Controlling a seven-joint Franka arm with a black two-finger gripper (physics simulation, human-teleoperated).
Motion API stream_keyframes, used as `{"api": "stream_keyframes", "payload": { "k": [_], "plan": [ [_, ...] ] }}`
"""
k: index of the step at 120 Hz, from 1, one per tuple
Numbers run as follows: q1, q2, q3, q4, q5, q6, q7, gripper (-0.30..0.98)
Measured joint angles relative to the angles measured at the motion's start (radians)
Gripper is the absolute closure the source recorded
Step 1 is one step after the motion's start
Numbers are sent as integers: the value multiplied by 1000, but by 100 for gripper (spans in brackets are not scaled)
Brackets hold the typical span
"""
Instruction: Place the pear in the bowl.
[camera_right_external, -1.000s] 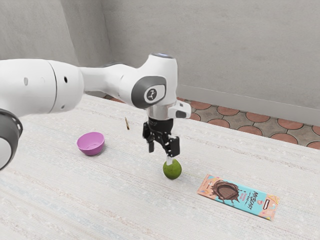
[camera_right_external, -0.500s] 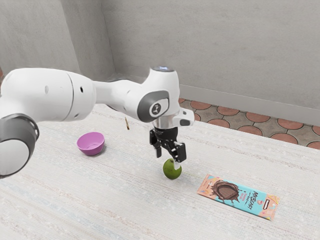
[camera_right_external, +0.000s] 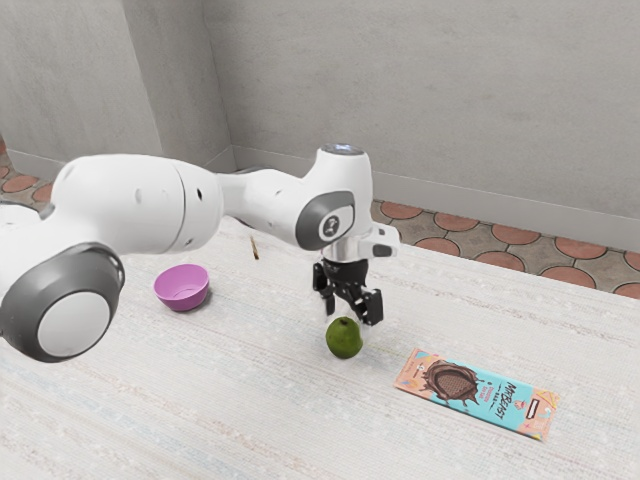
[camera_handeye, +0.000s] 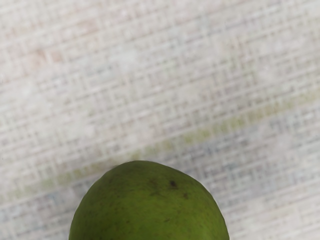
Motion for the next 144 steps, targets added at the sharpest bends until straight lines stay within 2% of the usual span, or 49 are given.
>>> {"api": "stream_keyframes", "payload": {
  "k": [20, 42, 106, 144],
  "plan": [
    [24, 83, 0, 117, 0, -127, 5, 0],
    [29, 135, -1, 168, -12, -220, 9, 0],
    [17, 205, -1, 245, -23, -277, 15, 0],
    [15, 200, -1, 245, -21, -287, 16, 20]
  ]
}}
